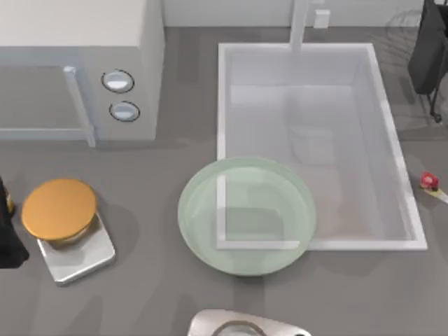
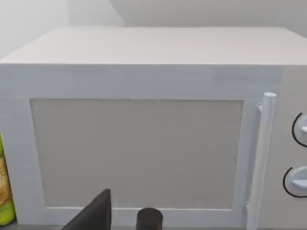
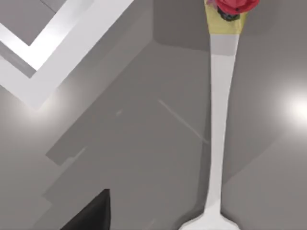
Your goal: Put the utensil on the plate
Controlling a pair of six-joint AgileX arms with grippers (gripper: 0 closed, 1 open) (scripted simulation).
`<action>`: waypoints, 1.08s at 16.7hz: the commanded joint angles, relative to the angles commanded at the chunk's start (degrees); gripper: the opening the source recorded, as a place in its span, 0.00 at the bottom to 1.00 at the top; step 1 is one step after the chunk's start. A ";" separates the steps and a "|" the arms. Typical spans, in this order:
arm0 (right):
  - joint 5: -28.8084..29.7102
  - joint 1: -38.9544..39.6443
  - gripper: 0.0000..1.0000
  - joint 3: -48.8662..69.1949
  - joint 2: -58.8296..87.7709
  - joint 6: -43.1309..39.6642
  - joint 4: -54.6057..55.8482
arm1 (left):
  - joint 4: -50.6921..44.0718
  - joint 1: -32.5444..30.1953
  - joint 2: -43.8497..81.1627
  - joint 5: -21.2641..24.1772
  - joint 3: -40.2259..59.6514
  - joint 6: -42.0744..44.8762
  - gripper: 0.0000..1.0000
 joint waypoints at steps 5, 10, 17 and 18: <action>0.03 -0.11 1.00 -5.20 3.92 0.19 9.15 | 0.00 0.00 0.00 0.00 0.00 0.00 1.00; 0.06 -0.13 1.00 -11.34 8.87 0.20 20.25 | 0.00 0.00 0.00 0.00 0.00 0.00 1.00; 0.06 -0.13 0.85 -11.76 9.24 0.20 20.90 | 0.00 0.00 0.00 0.00 0.00 0.00 1.00; 0.06 -0.13 0.77 -11.76 9.24 0.20 20.90 | 0.00 0.00 0.00 0.00 0.00 0.00 1.00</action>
